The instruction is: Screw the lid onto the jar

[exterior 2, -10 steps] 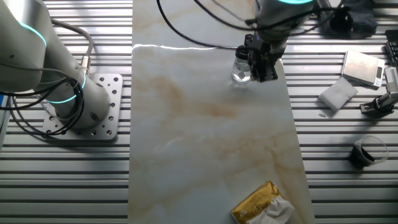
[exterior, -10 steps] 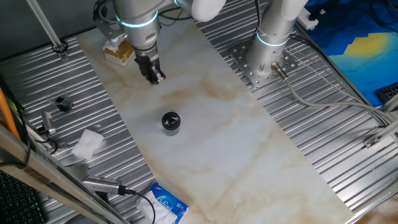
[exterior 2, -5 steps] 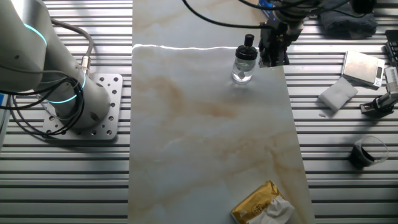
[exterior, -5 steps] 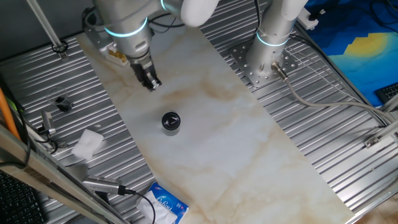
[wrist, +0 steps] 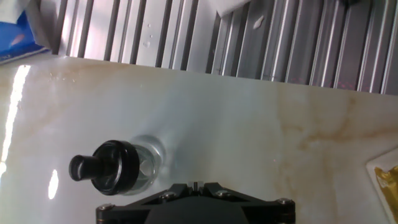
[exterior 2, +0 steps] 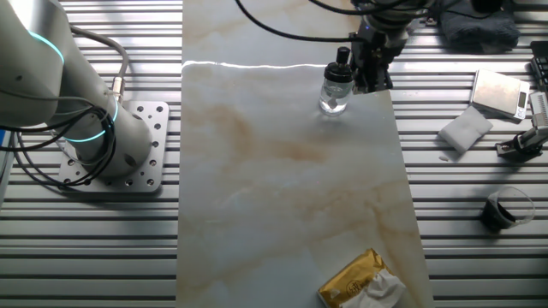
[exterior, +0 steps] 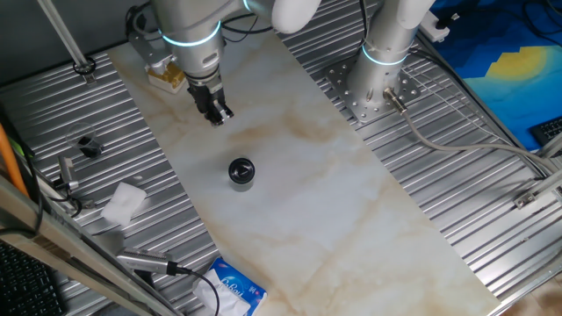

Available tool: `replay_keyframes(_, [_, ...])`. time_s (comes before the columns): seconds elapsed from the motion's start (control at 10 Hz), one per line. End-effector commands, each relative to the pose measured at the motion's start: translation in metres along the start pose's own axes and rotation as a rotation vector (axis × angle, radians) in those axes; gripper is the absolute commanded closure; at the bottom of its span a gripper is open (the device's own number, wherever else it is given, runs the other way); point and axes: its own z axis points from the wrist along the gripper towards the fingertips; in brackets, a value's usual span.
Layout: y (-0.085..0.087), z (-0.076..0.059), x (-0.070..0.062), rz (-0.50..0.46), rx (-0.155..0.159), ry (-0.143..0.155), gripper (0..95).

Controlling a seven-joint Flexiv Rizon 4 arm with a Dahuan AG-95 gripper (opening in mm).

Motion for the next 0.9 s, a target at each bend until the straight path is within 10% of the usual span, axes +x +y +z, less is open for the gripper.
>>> replay_keyframes(0.1, [-0.0005, -0.0001, 0.0013, 0.019, -0.001, 0.002, 95.0])
replay_keyframes(0.9, [-0.0005, -0.0001, 0.0013, -0.094, -0.040, 0.004, 95.0])
